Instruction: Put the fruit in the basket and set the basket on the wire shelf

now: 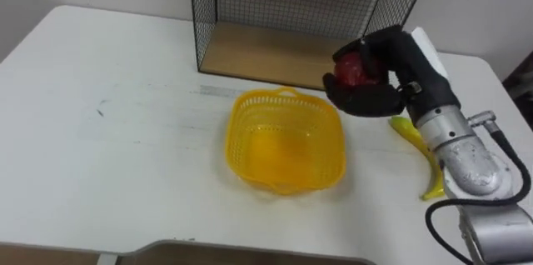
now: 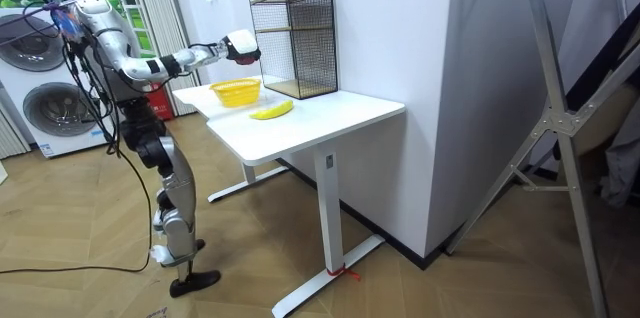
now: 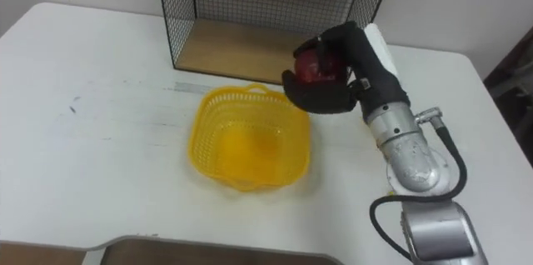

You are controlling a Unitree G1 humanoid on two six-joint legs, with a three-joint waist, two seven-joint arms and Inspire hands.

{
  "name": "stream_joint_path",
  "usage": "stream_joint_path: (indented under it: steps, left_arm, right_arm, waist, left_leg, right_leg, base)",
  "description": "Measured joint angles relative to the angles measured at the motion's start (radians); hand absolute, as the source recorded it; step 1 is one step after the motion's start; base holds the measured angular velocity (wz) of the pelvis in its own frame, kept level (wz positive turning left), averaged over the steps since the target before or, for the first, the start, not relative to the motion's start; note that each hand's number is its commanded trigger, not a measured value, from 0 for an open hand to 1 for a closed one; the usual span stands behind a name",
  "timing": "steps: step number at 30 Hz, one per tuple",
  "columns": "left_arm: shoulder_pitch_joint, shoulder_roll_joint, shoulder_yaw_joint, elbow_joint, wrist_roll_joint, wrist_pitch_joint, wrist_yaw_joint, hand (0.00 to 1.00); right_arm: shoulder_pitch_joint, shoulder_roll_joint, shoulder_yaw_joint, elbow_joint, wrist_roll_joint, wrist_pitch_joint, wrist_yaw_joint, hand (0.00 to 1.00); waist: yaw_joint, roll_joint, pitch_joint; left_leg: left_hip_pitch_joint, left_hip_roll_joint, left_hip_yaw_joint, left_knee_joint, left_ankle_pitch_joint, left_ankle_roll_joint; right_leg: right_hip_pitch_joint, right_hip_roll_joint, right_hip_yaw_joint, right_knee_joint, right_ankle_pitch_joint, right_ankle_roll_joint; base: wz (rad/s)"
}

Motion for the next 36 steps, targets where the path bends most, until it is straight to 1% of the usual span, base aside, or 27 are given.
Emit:
stream_joint_path:
  steps: [2,5,9,13,17,18,19,20,24,26,28,29,31,36]
  left_arm:
    - [-0.001,0.001,-0.007,0.001,0.0,-0.015,0.0,0.0]
    - [-0.005,0.002,-0.014,0.001,0.0,-0.015,0.0,0.0]
    - [-0.011,0.002,-0.014,0.0,0.0,-0.015,0.0,0.0]
    - [-0.021,0.004,-0.044,-0.001,0.0,-0.012,0.0,0.0]
    - [-0.027,0.005,-0.05,-0.001,0.0,-0.013,0.0,0.0]
    - [-0.032,0.005,-0.052,0.0,0.0,-0.013,0.0,0.0]
    - [-0.033,0.005,-0.053,0.0,0.0,-0.013,0.0,0.0]
    - [-0.034,0.005,-0.057,0.001,0.0,-0.012,0.0,0.0]
    - [-0.041,0.005,-0.079,0.002,-0.001,-0.012,0.0,0.0]
    - [-0.046,0.005,-0.086,0.003,0.0,-0.012,0.0,0.0]
    - [-0.048,0.005,-0.085,0.003,0.0,-0.012,0.0,0.0]
    - [-0.047,0.004,-0.085,0.003,0.0,-0.012,0.0,0.0]
    - [-0.048,0.003,-0.085,0.004,0.0,-0.012,0.0,0.0]
    - [-0.047,-0.001,-0.09,0.001,0.0,-0.013,0.0,0.0]
  right_arm:
    - [0.0,0.0,0.026,-0.006,-0.02,0.0,0.039,1.0]
    - [0.0,0.0,0.053,-0.006,-0.026,0.0,0.085,1.0]
    - [0.0,0.002,0.071,-0.006,-0.067,0.008,0.128,1.0]
    - [0.002,0.003,0.113,-0.005,-0.108,0.028,0.155,1.0]
    - [0.002,0.005,0.14,-0.005,-0.135,0.033,0.184,1.0]
    - [0.002,0.006,0.141,-0.005,-0.141,0.039,0.19,0.85]
    - [0.002,0.005,0.141,-0.005,-0.143,0.042,0.194,0.32]
    - [0.002,0.006,0.141,-0.004,-0.152,0.046,0.201,0.0]
    - [0.005,0.009,0.142,0.026,-0.177,0.048,0.215,0.0]
    - [0.008,0.01,0.148,0.092,-0.184,0.049,0.216,0.0]
    - [0.023,0.013,0.146,0.12,-0.195,0.05,0.216,0.0]
    - [0.029,0.018,0.146,0.129,-0.205,0.05,0.216,0.0]
    - [0.03,0.025,0.146,0.136,-0.216,0.05,0.217,0.0]
    - [0.042,0.061,0.146,0.14,-0.22,0.049,0.217,0.0]
  waist:
    - [0.002,0.0,0.0007]
    - [0.003,-0.002,0.0036]
    - [0.003,-0.002,0.0039]
    - [0.003,-0.003,0.0036]
    - [0.003,-0.003,0.004]
    - [0.003,-0.002,0.0044]
    - [0.004,-0.001,0.0048]
    - [0.003,0.0,0.0059]
    - [0.002,0.001,0.0067]
    - [0.002,0.002,0.0073]
    - [0.002,0.005,0.009]
    - [0.002,0.007,0.0109]
    - [-0.002,0.009,0.0118]
    - [-0.004,0.011,0.01]
  left_leg:
    - [0.0,0.0,0.0,-0.001,0.0,0.0]
    - [-0.001,0.0,0.0,-0.001,0.0,0.0]
    - [-0.001,0.0,0.001,-0.003,0.0,0.0]
    - [0.002,0.0,0.002,-0.003,0.0,0.0]
    - [0.004,0.0,0.001,-0.002,0.0,0.0]
    - [0.004,0.0,0.001,-0.002,0.0,0.0]
    - [0.005,0.0,0.001,-0.002,0.0,0.0]
    - [0.004,0.0,-0.001,-0.001,0.0,0.0]
    - [0.003,0.0,-0.007,0.001,0.0,0.0]
    - [0.002,0.0,-0.009,0.003,0.0,0.0]
    - [0.001,0.0,-0.01,0.004,0.0,0.0]
    - [0.0,0.0,-0.01,0.004,0.0,0.0]
    - [0.0,0.0,-0.008,0.003,0.0,0.0]
    - [0.0,0.0,-0.008,0.002,0.0,0.0]
  right_leg:
    - [0.0,-0.001,-0.001,-0.001,0.0,0.0]
    - [0.0,0.0,-0.001,-0.001,0.0,0.0]
    - [0.0,-0.001,0.0,-0.002,0.0,0.0]
    - [0.001,-0.001,0.001,-0.002,0.0,0.0]
    - [0.003,-0.001,0.0,-0.001,0.0,0.0]
    - [0.004,-0.001,0.0,0.0,0.0,0.0]
    - [0.004,-0.001,0.0,0.0,0.0,-0.001]
    - [0.006,-0.001,-0.001,0.0,0.0,-0.001]
    - [0.008,0.0,-0.005,0.0,0.001,-0.001]
    - [0.008,0.0,-0.006,0.0,0.001,-0.001]
    - [0.007,0.0,-0.006,0.001,0.001,-0.001]
    - [0.006,0.0,-0.005,0.002,0.001,-0.001]
    - [0.006,0.0,-0.004,0.002,0.001,-0.001]
    - [0.006,0.0,-0.003,-0.001,0.001,-0.001]
  base:
    - [0.0]
    - [0.0]
    - [0.0]
    - [0.0]
    - [0.0]
    - [0.0]
    - [0.0]
    - [0.03]
    - [0.05]
    - [0.02]
    - [0.0]
    - [0.0]
    - [0.0]
    - [0.0]
